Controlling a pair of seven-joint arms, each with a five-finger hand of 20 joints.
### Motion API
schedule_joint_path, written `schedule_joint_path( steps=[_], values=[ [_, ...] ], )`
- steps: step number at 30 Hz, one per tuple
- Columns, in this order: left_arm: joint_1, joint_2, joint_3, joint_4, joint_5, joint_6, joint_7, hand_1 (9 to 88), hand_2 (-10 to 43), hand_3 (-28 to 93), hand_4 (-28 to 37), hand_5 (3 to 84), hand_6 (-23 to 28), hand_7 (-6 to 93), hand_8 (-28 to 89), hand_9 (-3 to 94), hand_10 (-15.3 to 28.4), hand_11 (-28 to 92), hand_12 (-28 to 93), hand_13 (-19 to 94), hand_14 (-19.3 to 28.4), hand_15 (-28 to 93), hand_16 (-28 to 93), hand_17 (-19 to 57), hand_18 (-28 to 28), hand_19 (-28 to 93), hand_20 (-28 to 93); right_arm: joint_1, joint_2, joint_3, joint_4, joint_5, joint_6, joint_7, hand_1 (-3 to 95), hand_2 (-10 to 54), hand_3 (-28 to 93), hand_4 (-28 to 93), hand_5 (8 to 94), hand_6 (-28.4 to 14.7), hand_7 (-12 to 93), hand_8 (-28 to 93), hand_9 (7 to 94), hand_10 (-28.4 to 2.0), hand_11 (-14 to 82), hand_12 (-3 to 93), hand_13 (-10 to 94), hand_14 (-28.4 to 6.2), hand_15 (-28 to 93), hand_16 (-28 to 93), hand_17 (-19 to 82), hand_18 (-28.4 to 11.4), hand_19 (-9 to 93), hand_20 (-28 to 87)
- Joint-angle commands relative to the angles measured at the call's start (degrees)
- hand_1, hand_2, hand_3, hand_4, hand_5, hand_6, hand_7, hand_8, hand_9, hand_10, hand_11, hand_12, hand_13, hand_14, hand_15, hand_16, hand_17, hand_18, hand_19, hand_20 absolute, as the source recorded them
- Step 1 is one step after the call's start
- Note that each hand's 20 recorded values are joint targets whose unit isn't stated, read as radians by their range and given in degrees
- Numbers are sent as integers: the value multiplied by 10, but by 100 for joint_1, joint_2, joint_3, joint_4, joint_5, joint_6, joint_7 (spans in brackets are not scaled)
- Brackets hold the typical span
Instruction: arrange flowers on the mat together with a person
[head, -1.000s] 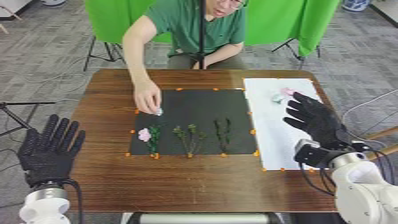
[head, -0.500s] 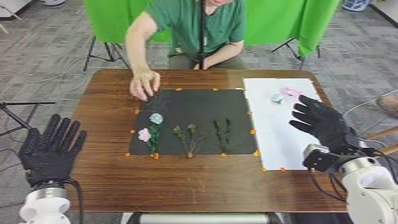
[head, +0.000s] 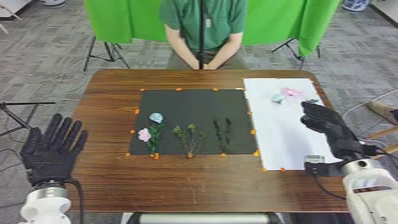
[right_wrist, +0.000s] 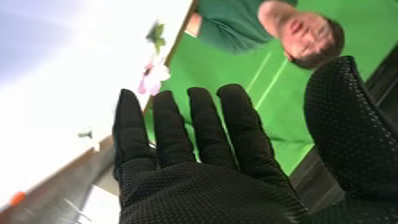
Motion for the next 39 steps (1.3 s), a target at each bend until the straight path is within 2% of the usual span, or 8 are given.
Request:
schedule_joint_path(
  steps=[1,9,22,25,27,30,34,39],
  values=[
    [81,3,61,-10,-10,82,-39,244,122,751,-283,427,78,148,-113,359,130,181,51,274,140,246,-74,-78,155,383,100,592,486,-227,255,-2427,289,449,280,6,805,-265,324,-47,168,-119,324,-121,71,114,271,-134,74,105,111,-164,358,119],
    [154,-53,57,-29,-13,96,-62,245,122,751,-283,427,77,148,-113,358,128,181,51,259,146,251,-69,-79,153,381,100,1034,952,-537,745,-4358,-215,1182,297,-9,811,-267,331,-47,179,-125,324,-118,85,109,276,-137,70,110,123,-147,367,115],
    [176,-79,111,-31,-16,107,-73,246,123,750,-283,426,77,149,-114,358,127,182,51,267,148,255,-70,-79,154,380,102,1896,1574,-1325,1789,-4685,-1057,1306,355,-59,825,-281,313,-44,199,-129,332,-107,99,107,252,-144,55,116,95,-153,368,94],
    [156,-77,141,-25,10,141,-91,249,123,749,-283,426,77,150,-114,358,127,182,51,267,147,256,-70,-79,154,380,102,2058,1622,-1513,2005,-4582,-1210,1325,366,-46,821,-282,326,-29,216,-145,357,-106,99,98,252,-115,48,109,87,-153,371,85],
    [130,-74,184,-17,139,156,-158,252,132,749,-283,427,76,151,-114,360,121,184,51,268,147,255,-70,-79,154,381,102,2091,1612,-1492,2088,-4466,-1509,1224,369,-19,816,-282,337,-26,222,-151,368,-103,101,89,248,-101,43,95,76,-154,373,76],
    [81,-48,264,12,116,125,-205,252,137,751,-283,427,75,154,-114,361,119,186,50,269,148,257,-69,-79,155,381,103,2053,1607,-1532,2201,-4508,-1511,1190,387,16,812,-283,340,-15,235,-157,380,-89,110,84,243,-95,46,84,65,-152,366,64],
    [63,-30,362,33,128,133,-285,252,138,752,-283,429,76,157,-115,362,119,187,50,270,147,258,-69,-79,156,382,103,1987,1602,-1644,2267,-4568,-1234,1278,424,34,810,-283,424,17,271,-182,506,-84,139,106,302,-93,100,82,61,-150,351,43],
    [46,-58,400,47,143,122,-354,254,136,753,-283,430,77,161,-116,362,118,188,50,271,147,260,-69,-80,156,384,104,1909,1604,-1760,2301,-4536,-883,1313,467,-5,770,-283,535,19,306,-134,660,-81,196,216,446,-98,175,182,50,-165,352,27]
  ],
)
